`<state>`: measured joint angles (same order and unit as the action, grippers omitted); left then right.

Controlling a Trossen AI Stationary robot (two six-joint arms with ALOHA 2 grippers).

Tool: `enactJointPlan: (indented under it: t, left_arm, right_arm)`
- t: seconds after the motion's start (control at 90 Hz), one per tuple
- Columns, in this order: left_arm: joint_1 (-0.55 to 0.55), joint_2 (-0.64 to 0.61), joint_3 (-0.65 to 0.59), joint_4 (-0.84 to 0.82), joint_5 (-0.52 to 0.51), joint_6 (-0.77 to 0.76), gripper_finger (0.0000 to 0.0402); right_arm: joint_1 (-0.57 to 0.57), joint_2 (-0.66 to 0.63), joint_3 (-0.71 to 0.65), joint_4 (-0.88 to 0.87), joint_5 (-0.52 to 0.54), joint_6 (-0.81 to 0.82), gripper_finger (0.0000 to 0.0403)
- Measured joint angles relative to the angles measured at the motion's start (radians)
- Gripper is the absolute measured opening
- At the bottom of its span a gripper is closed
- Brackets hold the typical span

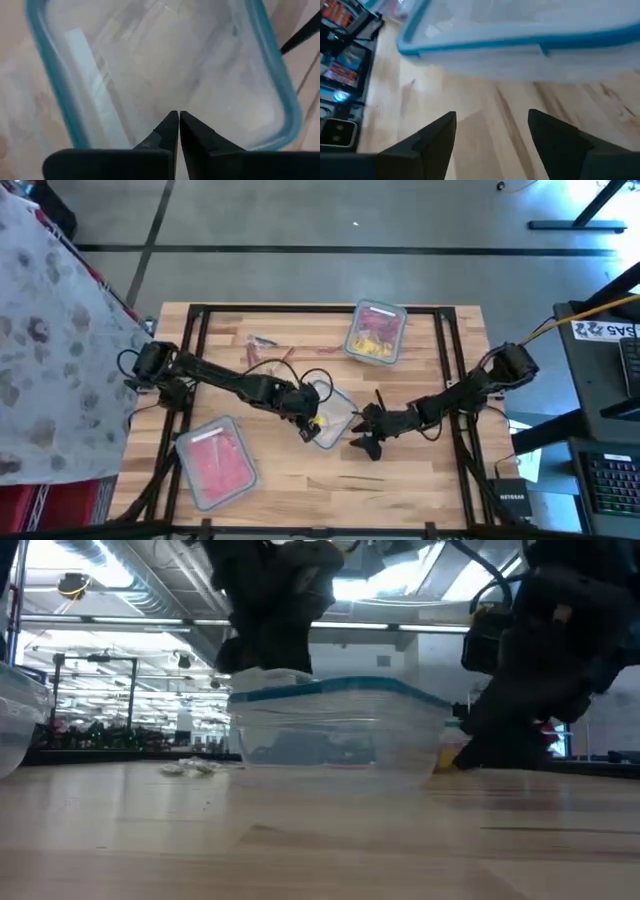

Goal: Sort candy
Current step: Open the square transparent bin

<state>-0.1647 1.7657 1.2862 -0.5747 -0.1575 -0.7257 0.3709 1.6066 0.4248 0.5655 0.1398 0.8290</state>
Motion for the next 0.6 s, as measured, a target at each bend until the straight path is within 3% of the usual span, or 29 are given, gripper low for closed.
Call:
enactJointPlan:
  t: [0.178, 0.422, 0.6]
  left_arm:
    - [0.023, -0.002, 0.094, -0.192, -0.032, 0.008, 0.0]
    - [0.062, 0.048, 0.081, 0.036, -0.019, 0.105, 0.0]
    - [0.086, 0.139, 0.083, 0.096, 0.026, 0.132, 0.0]
  right_arm:
    - [0.002, 0.0, 0.0, 0.013, 0.003, -0.018, 0.0236]
    - [-0.048, 0.0, -0.001, 0.031, 0.035, -0.137, 0.0236]
    - [-0.058, 0.0, -0.001, 0.133, 0.018, -0.176, 0.0236]
